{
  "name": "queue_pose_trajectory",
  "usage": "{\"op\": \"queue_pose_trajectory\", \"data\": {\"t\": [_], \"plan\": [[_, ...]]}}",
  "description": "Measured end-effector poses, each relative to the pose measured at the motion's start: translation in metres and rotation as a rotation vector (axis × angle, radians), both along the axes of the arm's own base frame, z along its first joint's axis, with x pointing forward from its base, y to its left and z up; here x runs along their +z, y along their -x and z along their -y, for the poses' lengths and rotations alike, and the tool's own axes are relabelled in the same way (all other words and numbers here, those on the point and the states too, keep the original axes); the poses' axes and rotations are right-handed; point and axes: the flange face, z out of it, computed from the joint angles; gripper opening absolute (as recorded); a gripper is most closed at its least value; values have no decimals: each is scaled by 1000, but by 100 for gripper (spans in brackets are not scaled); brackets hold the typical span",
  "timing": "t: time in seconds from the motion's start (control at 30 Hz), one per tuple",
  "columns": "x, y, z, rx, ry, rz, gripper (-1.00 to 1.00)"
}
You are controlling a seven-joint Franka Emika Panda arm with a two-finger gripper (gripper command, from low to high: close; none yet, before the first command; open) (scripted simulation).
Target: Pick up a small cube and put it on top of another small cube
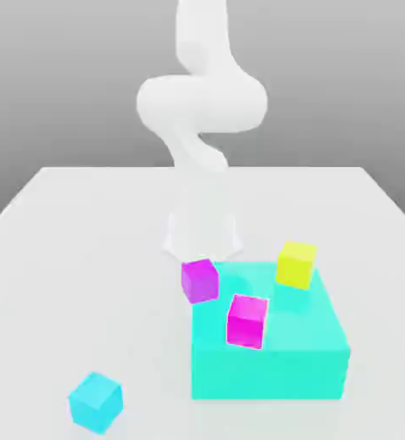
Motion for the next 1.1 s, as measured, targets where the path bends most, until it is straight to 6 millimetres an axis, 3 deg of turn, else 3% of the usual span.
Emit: {"op": "queue_pose_trajectory", "data": {"t": [0.2,0.43,0.6,0.83,1.0,1.03,1.1], "plan": [[-102,-66,32,-76,-48,-171,0],[-231,-105,71,-177,-96,-362,0],[-327,-108,100,-261,-125,-498,0],[-458,-79,132,-372,-151,-688,0],[-527,-73,136,-390,-152,-717,0],[-537,-72,136,-390,-153,-718,-100],[-537,-72,136,-390,-153,-718,-100]]}}
